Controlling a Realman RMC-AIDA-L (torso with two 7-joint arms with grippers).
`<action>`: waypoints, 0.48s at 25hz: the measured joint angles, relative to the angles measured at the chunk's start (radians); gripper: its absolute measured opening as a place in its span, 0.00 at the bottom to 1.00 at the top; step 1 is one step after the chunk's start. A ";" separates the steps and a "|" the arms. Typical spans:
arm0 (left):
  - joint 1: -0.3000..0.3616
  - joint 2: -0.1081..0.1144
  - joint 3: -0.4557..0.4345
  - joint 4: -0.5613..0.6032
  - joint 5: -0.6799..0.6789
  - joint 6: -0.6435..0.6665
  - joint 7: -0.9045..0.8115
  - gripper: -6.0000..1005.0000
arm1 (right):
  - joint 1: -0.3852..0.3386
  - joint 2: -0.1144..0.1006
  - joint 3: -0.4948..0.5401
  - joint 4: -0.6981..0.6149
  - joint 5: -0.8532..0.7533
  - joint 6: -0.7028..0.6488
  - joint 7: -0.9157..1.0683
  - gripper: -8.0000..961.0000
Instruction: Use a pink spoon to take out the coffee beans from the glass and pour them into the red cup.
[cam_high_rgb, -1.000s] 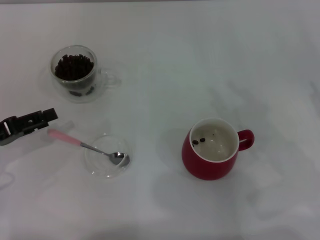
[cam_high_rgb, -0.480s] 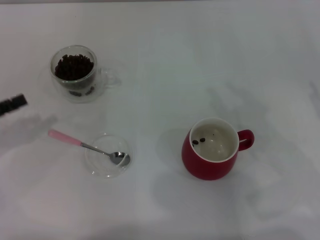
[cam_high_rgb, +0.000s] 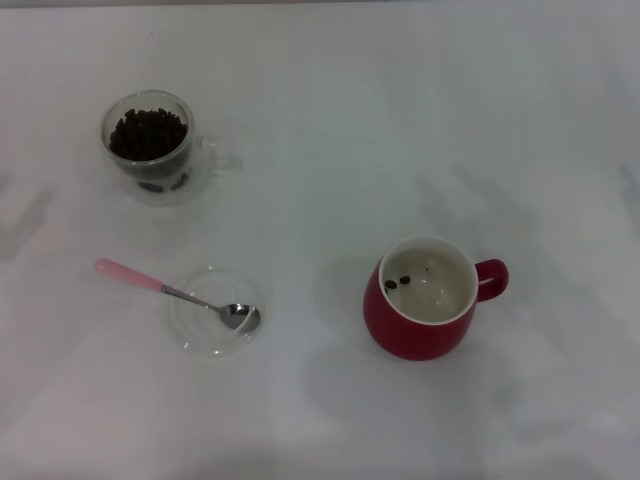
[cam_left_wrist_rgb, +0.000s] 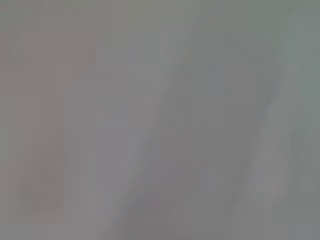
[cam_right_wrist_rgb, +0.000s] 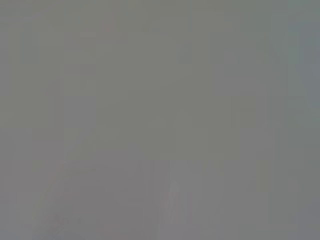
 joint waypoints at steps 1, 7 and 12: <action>0.001 -0.010 -0.029 -0.004 0.000 -0.007 0.044 0.61 | 0.000 0.000 0.000 0.000 0.000 0.000 0.007 0.56; -0.003 -0.044 -0.192 -0.136 -0.023 -0.037 0.314 0.61 | -0.001 0.001 -0.003 0.001 -0.001 0.005 0.029 0.56; -0.003 -0.047 -0.260 -0.275 -0.076 -0.066 0.519 0.61 | -0.001 0.001 -0.004 0.009 -0.002 0.013 0.032 0.56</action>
